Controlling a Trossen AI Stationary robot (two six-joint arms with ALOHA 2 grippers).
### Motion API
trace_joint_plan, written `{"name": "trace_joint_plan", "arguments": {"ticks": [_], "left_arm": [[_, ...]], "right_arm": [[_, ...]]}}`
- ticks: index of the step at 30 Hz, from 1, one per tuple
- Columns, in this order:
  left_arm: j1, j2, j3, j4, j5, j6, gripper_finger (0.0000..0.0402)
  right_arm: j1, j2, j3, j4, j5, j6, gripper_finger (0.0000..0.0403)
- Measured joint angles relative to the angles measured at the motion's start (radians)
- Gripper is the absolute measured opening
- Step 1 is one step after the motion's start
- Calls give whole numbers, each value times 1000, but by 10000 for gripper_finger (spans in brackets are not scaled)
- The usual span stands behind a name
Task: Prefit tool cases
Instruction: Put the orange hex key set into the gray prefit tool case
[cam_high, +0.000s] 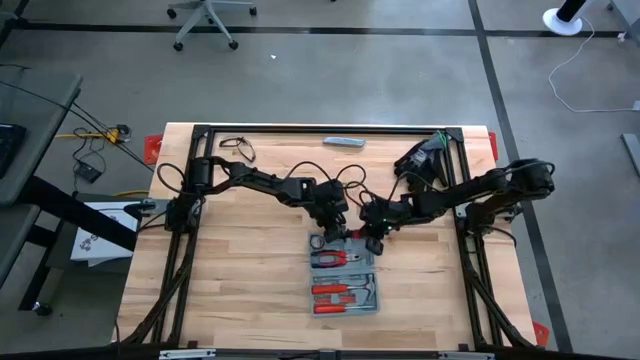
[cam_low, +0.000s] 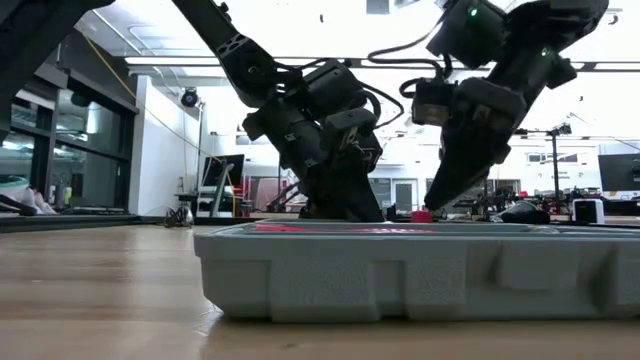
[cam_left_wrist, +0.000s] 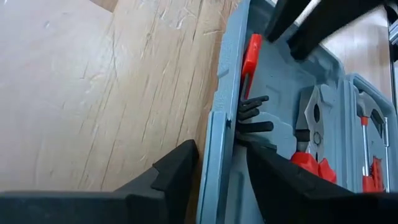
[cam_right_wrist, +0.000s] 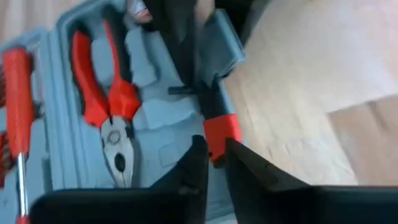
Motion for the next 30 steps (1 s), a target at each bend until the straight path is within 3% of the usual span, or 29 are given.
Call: {"name": "trace_joint_plan", "arguments": {"ticks": [5, 9, 16, 25, 30], "left_arm": [[-4, -1, 0, -3, 0, 0, 145], [-4, -1, 0, -6, 3, -1, 145], [-2, -3, 2, -49, 5, -4, 145], [-1, -4, 2, -28, -28, -3, 145], [-1, -4, 1, -27, -35, -3, 145]], "right_arm": [[-68, 25, 0, 76, -87, -104, 100], [-118, 27, 0, 103, -135, -177, 119], [-140, 27, 0, 154, -168, -258, 122], [-146, 27, 0, 78, -176, -310, 122], [-153, 70, 0, 73, -255, -310, 122]]}}
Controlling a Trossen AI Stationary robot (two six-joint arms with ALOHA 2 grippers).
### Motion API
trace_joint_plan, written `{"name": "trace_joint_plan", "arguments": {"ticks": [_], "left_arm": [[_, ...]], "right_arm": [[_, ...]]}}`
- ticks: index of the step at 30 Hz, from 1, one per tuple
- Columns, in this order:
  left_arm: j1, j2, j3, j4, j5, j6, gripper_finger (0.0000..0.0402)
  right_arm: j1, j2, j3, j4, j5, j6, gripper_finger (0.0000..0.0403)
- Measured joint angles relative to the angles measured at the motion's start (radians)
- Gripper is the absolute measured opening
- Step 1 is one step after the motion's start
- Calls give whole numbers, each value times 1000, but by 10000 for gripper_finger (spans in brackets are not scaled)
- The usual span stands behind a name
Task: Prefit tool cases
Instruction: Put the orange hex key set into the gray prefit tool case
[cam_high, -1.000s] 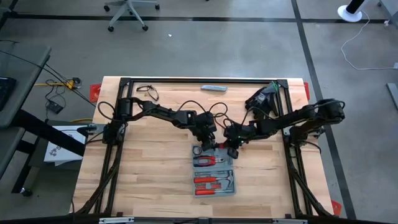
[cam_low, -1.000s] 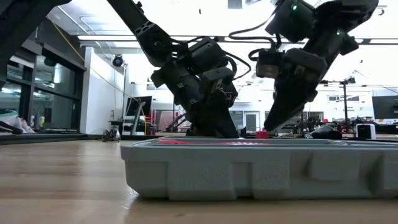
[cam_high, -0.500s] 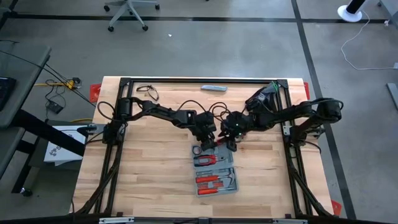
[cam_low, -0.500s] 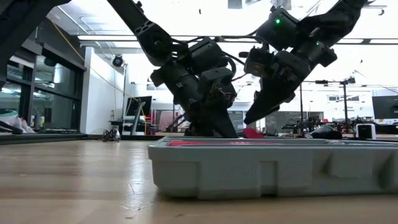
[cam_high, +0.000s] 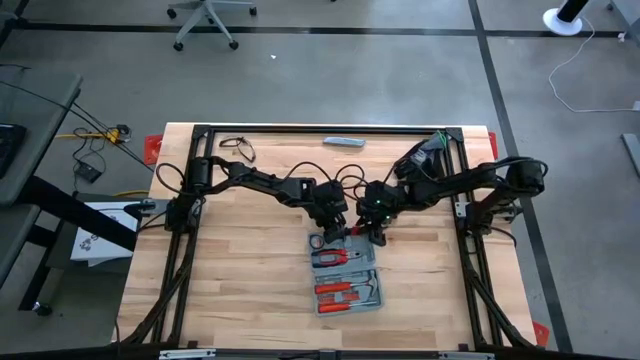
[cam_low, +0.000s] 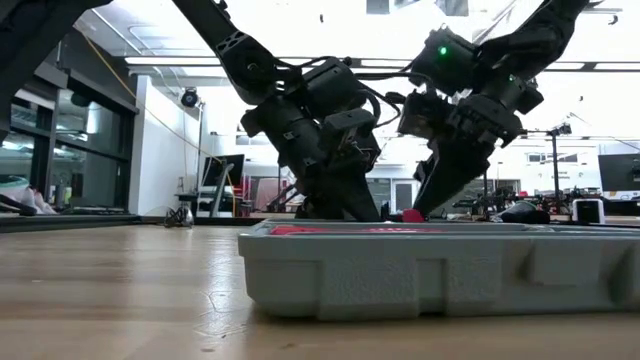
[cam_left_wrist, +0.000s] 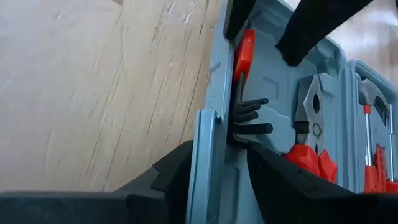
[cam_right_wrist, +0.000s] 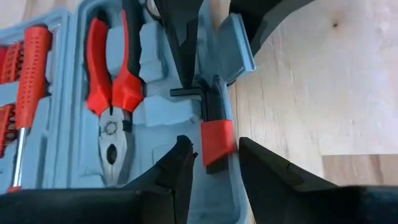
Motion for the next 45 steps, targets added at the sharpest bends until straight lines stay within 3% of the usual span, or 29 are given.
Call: {"name": "trace_joint_plan", "arguments": {"ticks": [9, 15, 20, 30, 35, 37, 40, 42, 45], "left_arm": [[0, 0, 0, 1, -5, 1, 145], [0, 0, 0, 2, -9, 1, 145], [1, 1, 0, 1, -10, 5, 145], [5, 1, 0, 1, -19, 10, 145], [6, 1, -1, 34, -82, 2, 145], [16, 3, -2, 58, -72, 7, 145], [46, -1, -3, 63, 38, 3, 145], [57, -26, -5, 38, 89, 3, 145], [56, -104, -38, 46, 85, 21, 145]], "right_arm": [[1, 39, 0, 42, -9, 34, 112], [1, 38, 0, 50, -17, 146, 15], [3, 16, 0, 59, -6, 227, 6], [8, -179, -1, 41, 15, 345, 2], [59, -244, -2, 45, 111, 435, 1], [93, -252, -9, 80, 180, 475, 1], [137, -251, -54, 204, 289, 570, 1], [162, -251, -111, 333, 344, 648, 1], [187, -251, -205, 555, 372, 749, 1]]}}
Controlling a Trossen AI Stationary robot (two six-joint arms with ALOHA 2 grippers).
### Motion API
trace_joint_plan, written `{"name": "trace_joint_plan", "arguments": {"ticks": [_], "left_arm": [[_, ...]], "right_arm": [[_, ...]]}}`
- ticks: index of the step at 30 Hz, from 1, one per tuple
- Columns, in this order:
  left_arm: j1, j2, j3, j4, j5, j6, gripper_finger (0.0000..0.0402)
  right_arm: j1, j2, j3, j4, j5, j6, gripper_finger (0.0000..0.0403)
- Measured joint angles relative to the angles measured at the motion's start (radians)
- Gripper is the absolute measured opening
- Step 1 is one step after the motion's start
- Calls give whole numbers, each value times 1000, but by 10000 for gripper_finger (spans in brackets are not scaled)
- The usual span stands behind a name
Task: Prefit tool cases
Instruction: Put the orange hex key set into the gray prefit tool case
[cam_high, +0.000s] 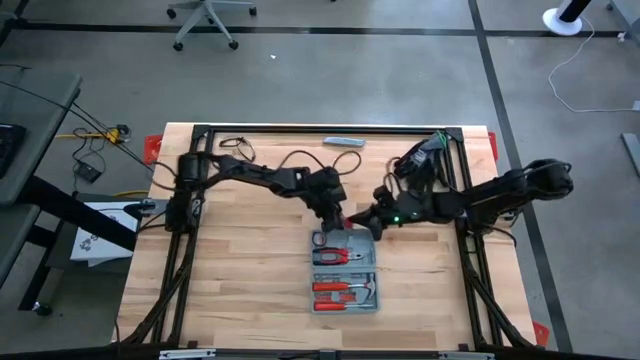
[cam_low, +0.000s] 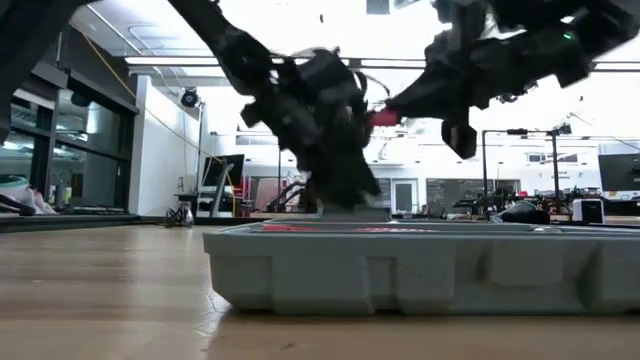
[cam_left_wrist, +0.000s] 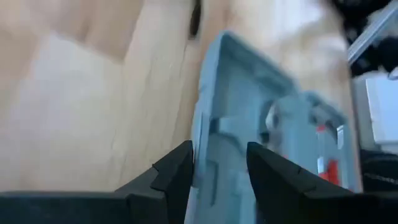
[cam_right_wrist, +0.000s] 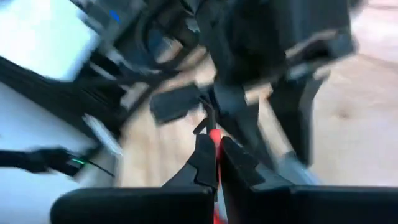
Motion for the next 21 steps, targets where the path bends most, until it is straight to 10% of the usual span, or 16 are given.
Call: {"name": "trace_joint_plan", "arguments": {"ticks": [21], "left_arm": [[-124, -228, -434, 648, -182, -468, 145]], "right_arm": [[122, 193, 8, 315, 209, 144, 0]]}}
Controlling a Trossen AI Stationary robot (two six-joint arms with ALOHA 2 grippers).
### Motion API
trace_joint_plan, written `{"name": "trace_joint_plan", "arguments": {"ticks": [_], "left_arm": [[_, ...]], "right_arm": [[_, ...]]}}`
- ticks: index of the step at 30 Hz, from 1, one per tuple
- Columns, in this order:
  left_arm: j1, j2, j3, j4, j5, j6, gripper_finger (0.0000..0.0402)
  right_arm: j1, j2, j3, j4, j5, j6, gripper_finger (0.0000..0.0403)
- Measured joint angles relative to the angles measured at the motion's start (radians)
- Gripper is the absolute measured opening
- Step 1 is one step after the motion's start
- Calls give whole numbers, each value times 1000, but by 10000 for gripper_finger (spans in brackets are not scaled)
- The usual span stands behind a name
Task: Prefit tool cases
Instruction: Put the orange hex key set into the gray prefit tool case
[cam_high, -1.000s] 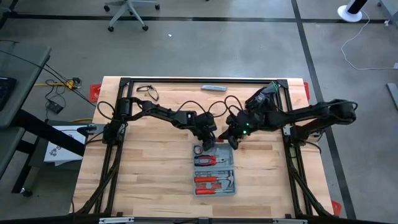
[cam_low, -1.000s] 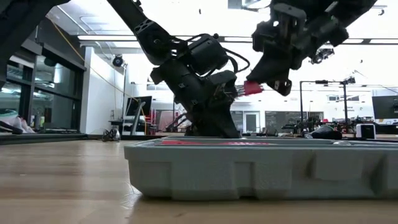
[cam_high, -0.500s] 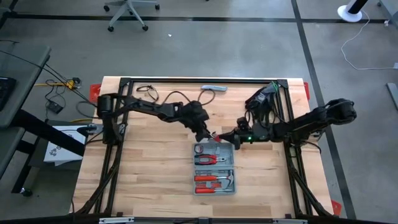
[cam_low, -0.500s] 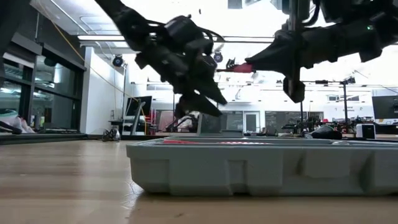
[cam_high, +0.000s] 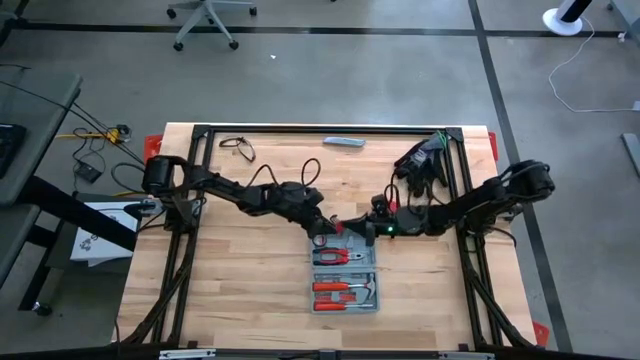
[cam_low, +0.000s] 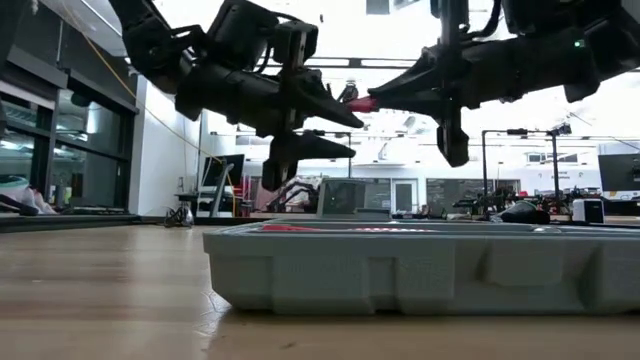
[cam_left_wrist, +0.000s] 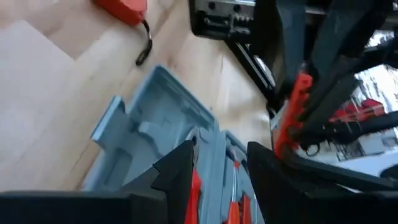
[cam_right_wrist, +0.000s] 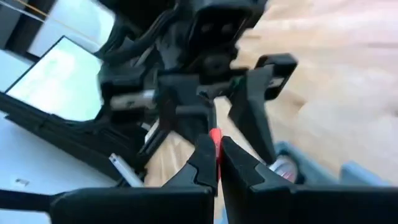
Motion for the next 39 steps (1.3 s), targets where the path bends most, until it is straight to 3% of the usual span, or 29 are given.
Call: {"name": "trace_joint_plan", "arguments": {"ticks": [5, 11, 18, 24, 30, 34, 39], "left_arm": [[-1, 1, 0, -7, 60, -24, 145], [14, 1, 12, -78, 36, -132, 145], [-12, -18, 20, -126, 67, -132, 145], [-109, -123, -43, -178, -133, -179, 145], [-194, -234, -122, -317, -344, -254, 145], [-200, -242, -146, -333, -365, -261, 145], [-166, -237, -147, -328, -332, -171, 145]], "right_arm": [[13, 17, 12, -19, -37, 9, 0], [13, 17, 13, -60, -84, 8, 0], [25, 18, 13, -9, -92, 1, 0], [59, -2, 13, -5, -89, 32, 0], [89, 8, 14, -50, 2, 169, 0], [85, 45, 54, -100, 94, 265, 0], [80, 153, 200, -300, 103, 336, 0]]}}
